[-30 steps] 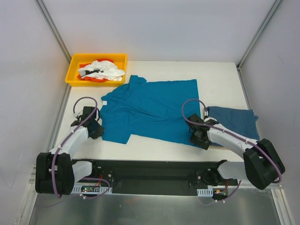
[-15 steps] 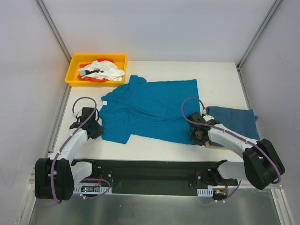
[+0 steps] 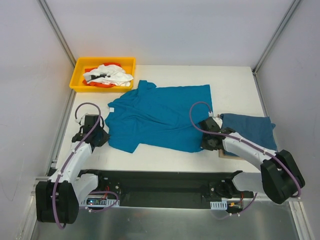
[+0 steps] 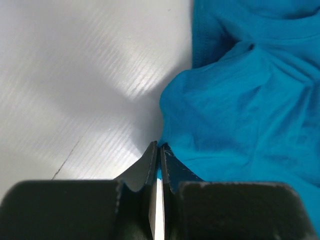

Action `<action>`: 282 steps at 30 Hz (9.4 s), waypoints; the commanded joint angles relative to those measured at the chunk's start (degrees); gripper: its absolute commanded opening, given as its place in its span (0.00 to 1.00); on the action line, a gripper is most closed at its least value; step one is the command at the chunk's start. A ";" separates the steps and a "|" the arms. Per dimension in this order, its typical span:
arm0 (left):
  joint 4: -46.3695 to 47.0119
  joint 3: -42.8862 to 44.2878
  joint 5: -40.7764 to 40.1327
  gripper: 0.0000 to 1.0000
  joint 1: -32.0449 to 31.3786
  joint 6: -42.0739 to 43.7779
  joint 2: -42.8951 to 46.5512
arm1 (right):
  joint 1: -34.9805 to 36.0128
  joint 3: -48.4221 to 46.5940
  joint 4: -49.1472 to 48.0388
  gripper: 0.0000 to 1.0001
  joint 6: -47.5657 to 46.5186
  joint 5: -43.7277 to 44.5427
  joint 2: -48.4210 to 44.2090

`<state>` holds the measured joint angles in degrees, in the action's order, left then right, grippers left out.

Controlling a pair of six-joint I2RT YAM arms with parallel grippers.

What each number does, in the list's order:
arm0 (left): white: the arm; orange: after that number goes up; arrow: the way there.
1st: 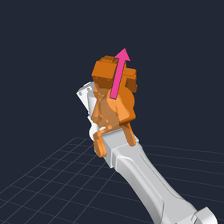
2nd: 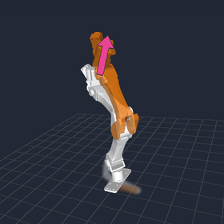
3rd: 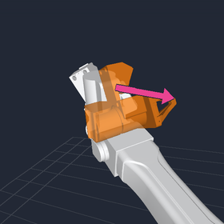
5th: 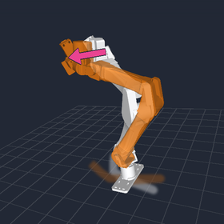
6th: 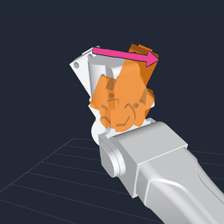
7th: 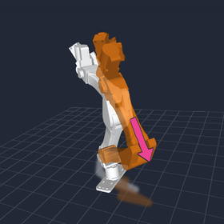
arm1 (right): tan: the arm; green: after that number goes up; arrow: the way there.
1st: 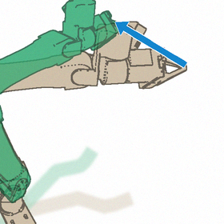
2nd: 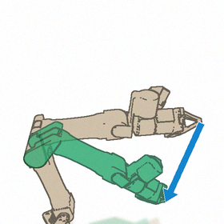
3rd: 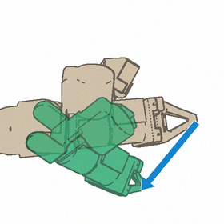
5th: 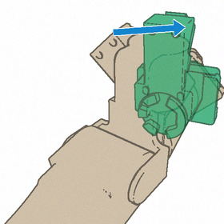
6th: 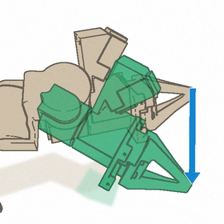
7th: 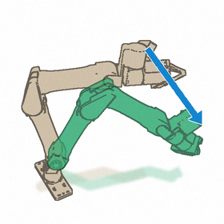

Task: Fold and stack the t-shirts
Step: Flatten out the tshirt, then fold the flattened tshirt in 1/3 of the way, then grap the side of the flattened tshirt closest away from the robot with both arms

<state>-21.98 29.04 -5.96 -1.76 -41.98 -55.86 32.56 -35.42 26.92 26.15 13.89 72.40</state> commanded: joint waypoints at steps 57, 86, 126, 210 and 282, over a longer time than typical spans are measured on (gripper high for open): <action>2.72 60.20 16.23 0.00 0.53 23.69 -12.32 | -6.42 -41.85 -2.99 0.01 -30.47 22.34 -15.38; 6.86 52.46 16.16 0.00 0.09 21.42 -45.67 | -19.28 -52.13 -2.75 0.01 -29.32 4.22 32.81; 0.97 15.00 2.44 0.00 -5.80 3.66 -7.78 | -19.81 -42.02 7.35 0.03 -27.74 5.36 20.94; 3.17 37.24 5.87 0.99 0.00 0.93 -47.25 | -11.72 -51.69 6.22 0.97 -22.99 -21.10 42.92; -25.92 -0.21 2.97 0.00 -18.63 -18.40 -6.81 | -10.14 -23.64 2.09 0.97 -21.14 -14.24 13.47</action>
<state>-48.49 28.14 2.20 -19.94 -60.90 -62.89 22.61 -58.41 28.88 5.08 -1.28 85.95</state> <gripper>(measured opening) 0.006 0.966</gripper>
